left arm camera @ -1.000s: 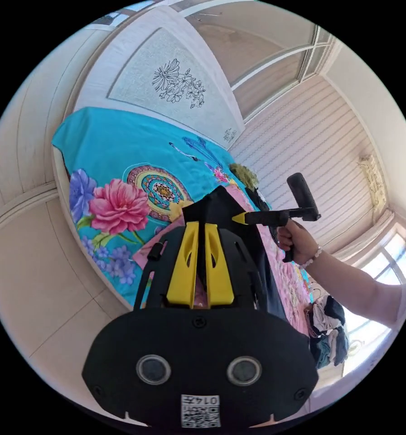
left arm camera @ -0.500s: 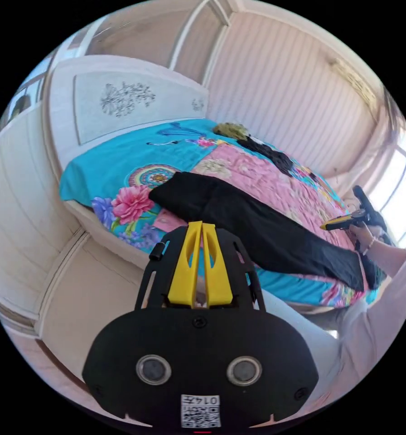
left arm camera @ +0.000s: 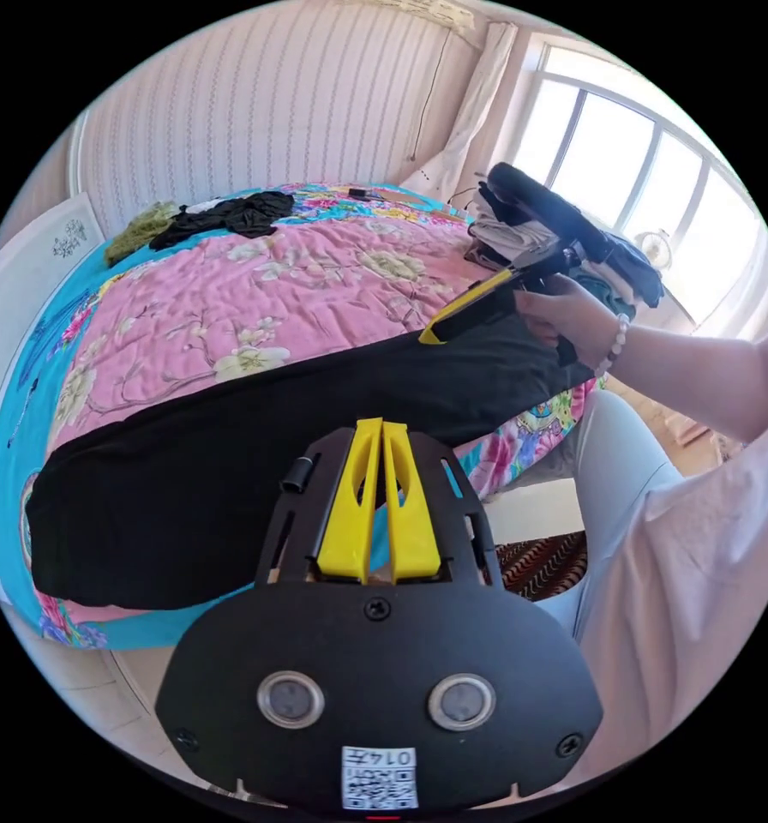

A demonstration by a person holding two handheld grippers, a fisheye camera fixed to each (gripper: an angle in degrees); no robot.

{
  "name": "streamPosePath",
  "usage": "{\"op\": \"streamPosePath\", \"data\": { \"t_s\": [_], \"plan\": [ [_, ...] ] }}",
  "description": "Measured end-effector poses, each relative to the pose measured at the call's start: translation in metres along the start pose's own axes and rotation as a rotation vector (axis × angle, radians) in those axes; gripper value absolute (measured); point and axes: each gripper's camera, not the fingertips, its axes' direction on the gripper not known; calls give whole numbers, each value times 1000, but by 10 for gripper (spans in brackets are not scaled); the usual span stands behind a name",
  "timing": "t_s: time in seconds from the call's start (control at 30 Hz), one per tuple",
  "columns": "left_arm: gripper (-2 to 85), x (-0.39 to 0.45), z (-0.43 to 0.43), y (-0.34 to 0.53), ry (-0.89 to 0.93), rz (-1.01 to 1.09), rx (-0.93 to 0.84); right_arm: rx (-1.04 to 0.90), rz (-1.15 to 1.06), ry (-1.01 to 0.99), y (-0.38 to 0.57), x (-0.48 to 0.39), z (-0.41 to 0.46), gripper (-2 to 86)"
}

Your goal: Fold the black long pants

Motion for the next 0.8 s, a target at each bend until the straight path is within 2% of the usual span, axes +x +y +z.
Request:
{"op": "streamPosePath", "data": {
  "t_s": [0.13,0.33,0.5,0.63,0.8],
  "plan": [
    [-10,12,48,-21,4,0,-101,-53,-74,50,-13,7,5,81],
    [-10,35,100,-32,-40,-9,-173,-161,-190,118,-25,8,28,41],
    [-10,49,108,-34,-62,-17,-118,-63,-154,89,-24,24,-8,18],
    [-10,55,135,-29,-72,-53,-154,-184,-125,71,-21,37,-4,27],
    [-10,60,159,-22,-99,-115,-110,-38,-113,106,-5,22,-51,6]
  ]
}}
